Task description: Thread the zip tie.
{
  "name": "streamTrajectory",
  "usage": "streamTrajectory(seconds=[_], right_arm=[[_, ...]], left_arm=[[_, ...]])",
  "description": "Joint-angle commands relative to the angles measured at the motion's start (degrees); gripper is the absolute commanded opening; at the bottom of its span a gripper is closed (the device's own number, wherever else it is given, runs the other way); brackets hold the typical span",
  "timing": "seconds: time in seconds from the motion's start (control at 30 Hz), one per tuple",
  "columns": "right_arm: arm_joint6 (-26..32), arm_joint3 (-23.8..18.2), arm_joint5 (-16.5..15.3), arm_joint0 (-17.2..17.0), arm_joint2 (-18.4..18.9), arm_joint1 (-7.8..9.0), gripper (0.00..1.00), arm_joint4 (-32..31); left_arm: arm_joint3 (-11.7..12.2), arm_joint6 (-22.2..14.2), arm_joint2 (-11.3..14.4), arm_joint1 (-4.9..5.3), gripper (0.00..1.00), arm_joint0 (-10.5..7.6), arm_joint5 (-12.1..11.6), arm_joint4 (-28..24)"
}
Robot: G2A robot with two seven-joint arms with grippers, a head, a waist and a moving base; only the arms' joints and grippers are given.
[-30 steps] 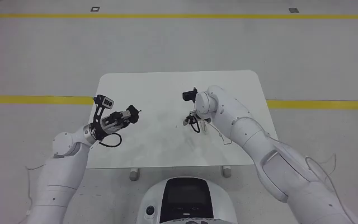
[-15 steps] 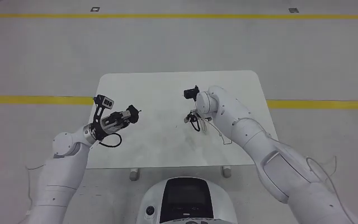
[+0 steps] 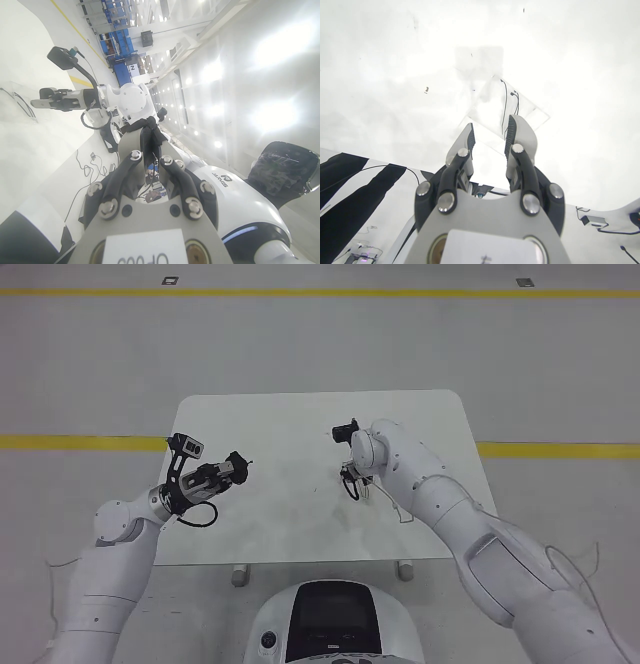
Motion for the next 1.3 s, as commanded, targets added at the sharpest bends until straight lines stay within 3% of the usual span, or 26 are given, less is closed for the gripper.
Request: streamTrajectory(seconds=[0.0,0.17,0.3,0.63,1.27], right_arm=[[-0.48,1.27,-0.24,0.15,-0.30,-0.44,0.25,0.03],[-2.32,4.41,-0.61,0.52,-1.02,-1.62,0.22,0.19],[-4.10,7.04,-0.94,0.76,-1.51,-2.67,0.14,0.54],[-7.55,13.14,-0.85,1.55,-2.31,-5.27,0.20,1.36],[-11.46,21.93,-1.73,3.27,-2.18,-8.74,0.19,2.07]], left_arm=[[0.00,0.00,0.00,0.00,0.00,0.00,0.00,0.00],[0.00,0.00,0.00,0.00,0.00,0.00,0.00,0.00],[0.00,0.00,0.00,0.00,0.00,0.00,0.00,0.00],[0.00,0.00,0.00,0.00,0.00,0.00,0.00,0.00],[0.00,0.00,0.00,0.00,0.00,0.00,0.00,0.00]])
